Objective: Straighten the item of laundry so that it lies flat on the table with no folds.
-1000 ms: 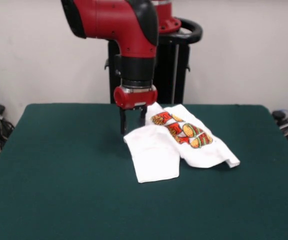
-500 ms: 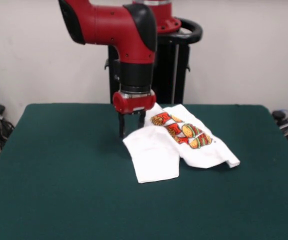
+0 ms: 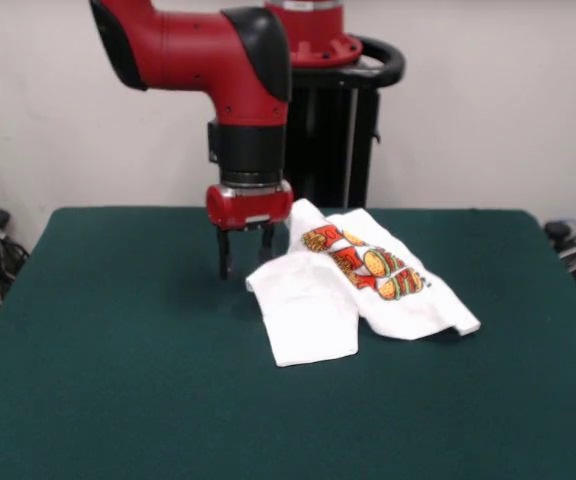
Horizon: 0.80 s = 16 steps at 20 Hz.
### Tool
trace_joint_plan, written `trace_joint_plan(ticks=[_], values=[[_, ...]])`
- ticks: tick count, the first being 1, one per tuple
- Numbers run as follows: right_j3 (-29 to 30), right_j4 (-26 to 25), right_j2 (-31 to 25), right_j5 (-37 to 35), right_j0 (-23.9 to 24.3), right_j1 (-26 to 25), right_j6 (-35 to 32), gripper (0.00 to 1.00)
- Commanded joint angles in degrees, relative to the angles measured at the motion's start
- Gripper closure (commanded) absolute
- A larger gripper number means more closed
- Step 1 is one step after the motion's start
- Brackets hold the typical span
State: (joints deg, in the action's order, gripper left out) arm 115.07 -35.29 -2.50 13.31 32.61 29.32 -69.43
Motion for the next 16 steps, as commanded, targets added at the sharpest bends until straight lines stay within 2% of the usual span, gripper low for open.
trace_joint_plan(ticks=[1,7,10,16], values=[[-2.2,-4.8,-13.0,-6.4,6.1,1.3,-6.0,0.0],[-1.5,-4.7,-14.5,-9.9,6.0,1.6,-4.7,0.0],[0.8,-6.5,-22.4,-11.9,11.8,0.2,-3.5,0.0],[1.4,-6.0,-26.6,-15.5,14.8,-1.0,-2.6,0.0]])
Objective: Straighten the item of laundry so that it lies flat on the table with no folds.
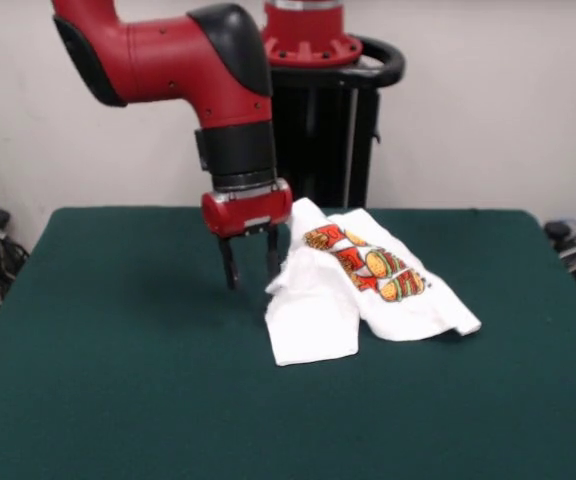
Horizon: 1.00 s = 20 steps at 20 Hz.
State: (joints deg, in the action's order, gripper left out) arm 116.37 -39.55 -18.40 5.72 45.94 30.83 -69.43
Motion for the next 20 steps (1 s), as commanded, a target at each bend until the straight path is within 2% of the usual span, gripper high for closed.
trace_joint_plan(ticks=[1,6,20], values=[[0.3,-1.6,-11.8,-8.7,2.2,-2.6,-2.5,0.0],[1.6,-0.5,-15.9,-11.8,4.6,-2.4,-1.9,0.0],[-0.8,-0.6,-12.8,-13.9,1.9,-4.0,-3.4,0.0]])
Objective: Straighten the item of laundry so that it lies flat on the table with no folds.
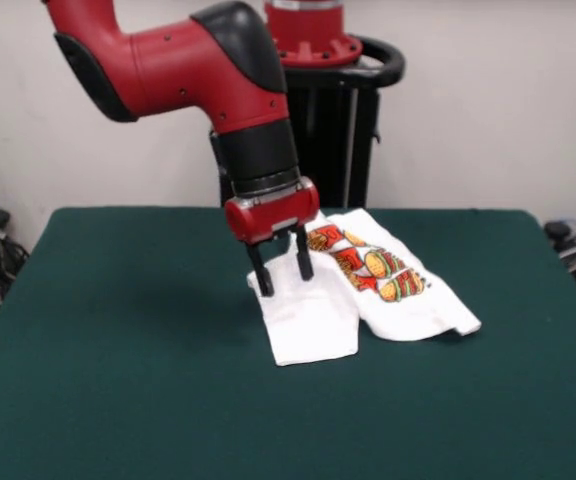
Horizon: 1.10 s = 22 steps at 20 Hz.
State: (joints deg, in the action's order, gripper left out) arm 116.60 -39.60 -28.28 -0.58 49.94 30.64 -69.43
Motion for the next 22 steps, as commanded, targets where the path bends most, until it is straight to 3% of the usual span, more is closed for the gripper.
trace_joint_plan(ticks=[1,6,7,22], values=[[-1.2,-0.4,-2.6,-7.7,-2.5,-3.8,-3.6,0.0],[-2.1,-0.3,-0.1,-9.3,-4.8,-3.2,-3.8,0.0],[-2.2,-0.3,0.2,-9.7,-5.0,-3.2,-3.7,1.0],[-3.4,-0.3,3.9,-10.3,-8.5,-2.0,-5.8,1.0]])
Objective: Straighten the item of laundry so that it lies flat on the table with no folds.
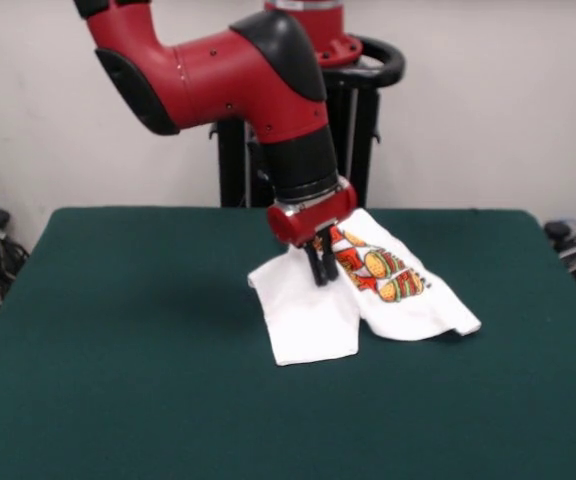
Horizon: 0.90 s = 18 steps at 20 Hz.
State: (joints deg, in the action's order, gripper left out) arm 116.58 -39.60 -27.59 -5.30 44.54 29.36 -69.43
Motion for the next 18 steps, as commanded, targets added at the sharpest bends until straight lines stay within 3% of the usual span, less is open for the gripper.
trace_joint_plan(ticks=[1,9,18], values=[[-3.7,-0.5,3.9,-6.0,-3.8,-0.5,-5.8,1.0],[-4.8,-0.8,9.3,-8.6,-8.2,1.3,-5.5,1.0],[-5.1,-1.4,16.4,-6.7,-12.5,4.6,-7.2,1.0]])
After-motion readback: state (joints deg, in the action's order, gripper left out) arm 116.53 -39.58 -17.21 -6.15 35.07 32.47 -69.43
